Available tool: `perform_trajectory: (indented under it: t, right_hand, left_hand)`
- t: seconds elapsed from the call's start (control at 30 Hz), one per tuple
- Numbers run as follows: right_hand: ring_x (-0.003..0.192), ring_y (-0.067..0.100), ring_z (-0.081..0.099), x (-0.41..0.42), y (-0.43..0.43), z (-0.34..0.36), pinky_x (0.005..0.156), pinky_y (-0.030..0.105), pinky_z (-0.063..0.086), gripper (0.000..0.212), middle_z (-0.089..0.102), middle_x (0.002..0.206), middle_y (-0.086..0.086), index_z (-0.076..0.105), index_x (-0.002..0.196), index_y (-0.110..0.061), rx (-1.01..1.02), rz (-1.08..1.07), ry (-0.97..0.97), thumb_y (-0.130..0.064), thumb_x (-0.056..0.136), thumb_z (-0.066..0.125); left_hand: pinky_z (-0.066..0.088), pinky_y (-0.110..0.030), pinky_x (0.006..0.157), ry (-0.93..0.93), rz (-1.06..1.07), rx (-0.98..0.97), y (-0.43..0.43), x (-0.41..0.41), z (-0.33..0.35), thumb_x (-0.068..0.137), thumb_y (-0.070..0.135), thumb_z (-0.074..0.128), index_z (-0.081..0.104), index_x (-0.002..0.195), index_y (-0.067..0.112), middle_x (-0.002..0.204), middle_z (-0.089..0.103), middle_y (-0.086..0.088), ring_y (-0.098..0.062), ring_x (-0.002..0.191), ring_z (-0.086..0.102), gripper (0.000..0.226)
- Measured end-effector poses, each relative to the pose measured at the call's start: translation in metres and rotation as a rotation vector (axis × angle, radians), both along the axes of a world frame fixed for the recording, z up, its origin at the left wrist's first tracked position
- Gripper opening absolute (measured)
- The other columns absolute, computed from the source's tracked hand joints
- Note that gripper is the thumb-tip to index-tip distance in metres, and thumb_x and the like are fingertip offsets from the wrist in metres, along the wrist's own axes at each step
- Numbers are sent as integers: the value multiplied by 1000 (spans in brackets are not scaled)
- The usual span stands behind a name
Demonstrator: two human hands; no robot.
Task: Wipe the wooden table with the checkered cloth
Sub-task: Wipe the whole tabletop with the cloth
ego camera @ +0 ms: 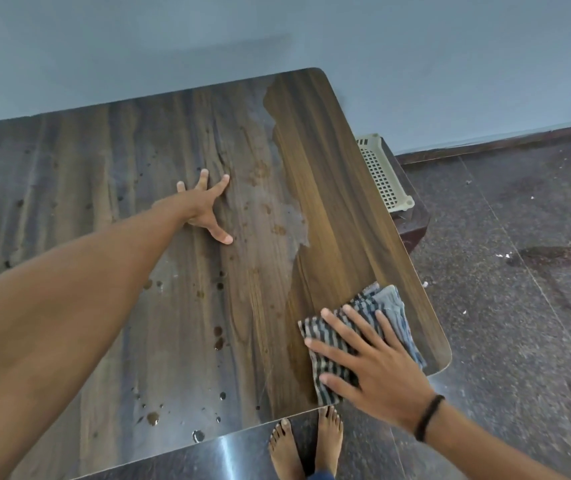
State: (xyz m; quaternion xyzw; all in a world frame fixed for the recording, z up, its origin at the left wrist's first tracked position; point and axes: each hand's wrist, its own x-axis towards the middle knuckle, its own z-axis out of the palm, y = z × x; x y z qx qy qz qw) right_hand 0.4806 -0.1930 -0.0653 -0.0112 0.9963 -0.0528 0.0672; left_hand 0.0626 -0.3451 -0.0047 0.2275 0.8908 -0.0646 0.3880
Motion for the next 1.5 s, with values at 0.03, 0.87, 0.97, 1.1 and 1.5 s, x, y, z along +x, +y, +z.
perform_trajectory:
  t: [0.03,0.87,0.97,1.1,1.5]
  right_hand:
    - [158,22,2,-19,3,4,122,57,4,57,2,171,-13,11,157,-57,-13,-68,-6,-71,102,23]
    - [157,21,-12,-106,9,14,123,58,-6,57,-11,169,-16,1,155,-61,-128,-239,8,-73,101,13]
    - [156,24,-14,-155,-19,14,120,58,-17,60,-11,169,-13,2,157,-56,-136,-273,-25,-72,100,10]
    - [157,19,-10,-143,0,6,121,54,-15,58,-8,169,-20,0,153,-64,-163,-40,-48,-78,98,8]
    - [157,19,-10,-169,32,7,121,56,-14,57,-9,168,-20,2,153,-64,-155,-140,-6,-77,99,13]
  left_hand:
    - [11,-64,116,-5,2,-3,0,-1,0,45,62,88,-28,143,50,153,-41,6,-48,142,-23,152]
    - [14,-67,114,-14,12,-12,4,4,6,54,55,89,-30,142,49,152,-42,6,-45,142,-26,149]
    - [15,-67,114,-11,10,-17,3,5,6,52,57,89,-29,143,49,153,-42,6,-46,142,-25,150]
    - [17,-66,114,-7,9,1,1,4,5,51,56,90,-28,144,50,152,-42,7,-44,143,-25,150]
    - [19,-66,114,-7,5,-7,3,9,11,56,55,89,-29,144,48,152,-42,7,-45,142,-25,148]
